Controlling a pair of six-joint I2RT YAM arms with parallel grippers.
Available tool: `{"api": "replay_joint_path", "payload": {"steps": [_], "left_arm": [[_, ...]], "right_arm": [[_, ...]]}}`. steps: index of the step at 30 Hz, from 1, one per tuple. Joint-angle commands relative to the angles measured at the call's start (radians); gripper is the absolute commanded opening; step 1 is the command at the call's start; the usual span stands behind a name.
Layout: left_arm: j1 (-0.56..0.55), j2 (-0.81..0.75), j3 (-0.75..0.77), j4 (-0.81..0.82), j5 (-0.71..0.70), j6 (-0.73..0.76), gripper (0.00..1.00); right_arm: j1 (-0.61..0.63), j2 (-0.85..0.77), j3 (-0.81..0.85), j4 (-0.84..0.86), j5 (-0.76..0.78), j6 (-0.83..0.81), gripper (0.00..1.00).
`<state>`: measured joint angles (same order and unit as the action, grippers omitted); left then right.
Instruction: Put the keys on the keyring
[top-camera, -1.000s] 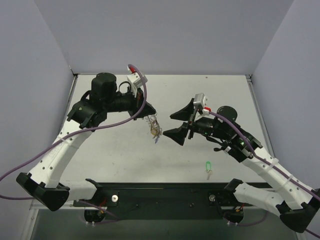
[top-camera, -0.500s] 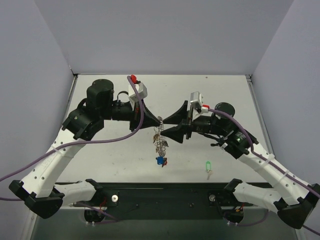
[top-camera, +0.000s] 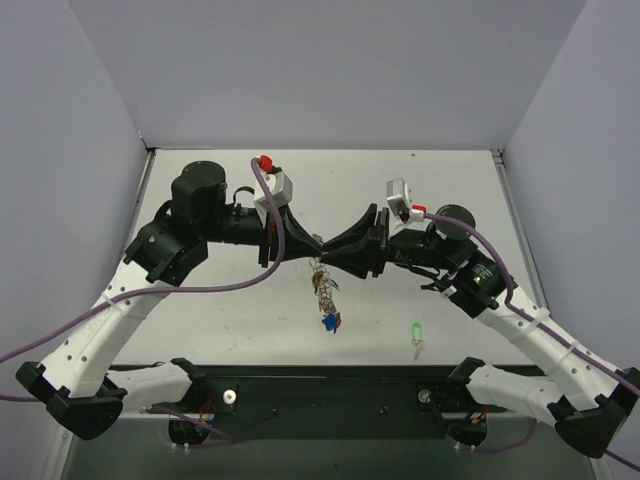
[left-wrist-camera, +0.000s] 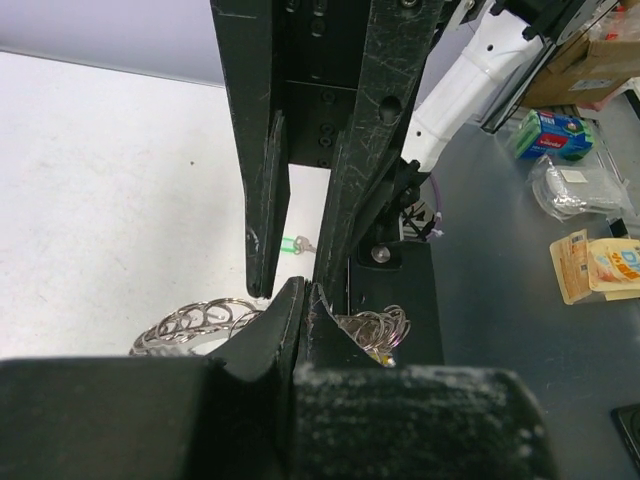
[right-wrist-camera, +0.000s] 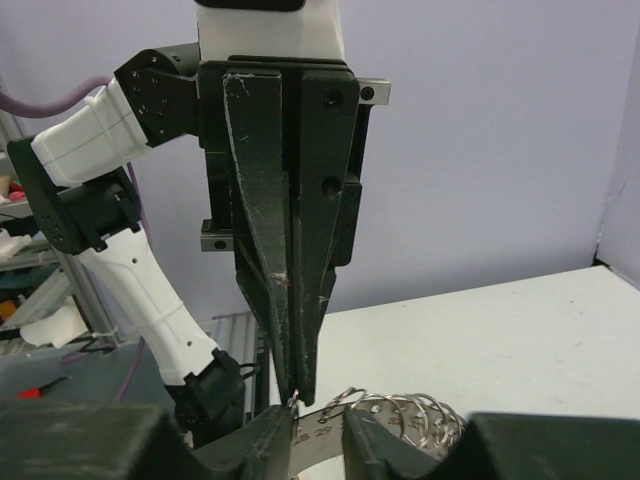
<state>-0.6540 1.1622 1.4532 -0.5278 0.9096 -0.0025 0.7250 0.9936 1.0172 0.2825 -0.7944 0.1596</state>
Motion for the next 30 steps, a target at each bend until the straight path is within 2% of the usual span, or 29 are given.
{"api": "replay_joint_path", "payload": {"steps": [1,5,12,14,15,16,19,27,30], "left_arm": [[-0.013,-0.029,0.007,0.095,0.043,0.007,0.0],[-0.015,-0.024,0.007,0.101,0.044,0.009,0.0],[-0.015,-0.035,-0.002,0.133,0.017,-0.033,0.02],[-0.015,-0.047,-0.008,0.153,-0.026,-0.047,0.16],[-0.015,-0.052,-0.011,0.16,-0.041,-0.048,0.26],[-0.015,-0.056,-0.014,0.166,-0.06,-0.057,0.43],[-0.013,-0.068,-0.025,0.207,-0.086,-0.073,0.58],[0.014,-0.081,-0.059,0.235,-0.11,-0.096,0.63],[0.048,-0.108,-0.099,0.308,-0.097,-0.137,0.62]], "right_arm": [[-0.009,0.016,0.024,0.099,-0.025,0.018,0.21],[-0.009,0.019,0.024,0.098,-0.028,0.023,0.0],[-0.009,0.022,0.035,0.098,-0.039,0.038,0.0],[-0.009,0.02,0.034,0.099,-0.031,0.04,0.0],[-0.009,0.019,0.034,0.099,-0.028,0.041,0.0],[-0.009,0.017,0.031,0.103,-0.025,0.043,0.0],[-0.009,0.004,0.023,0.118,-0.016,0.05,0.0],[-0.012,-0.026,0.006,0.138,0.009,0.052,0.0],[-0.021,-0.064,-0.044,0.2,0.023,0.057,0.0]]}}
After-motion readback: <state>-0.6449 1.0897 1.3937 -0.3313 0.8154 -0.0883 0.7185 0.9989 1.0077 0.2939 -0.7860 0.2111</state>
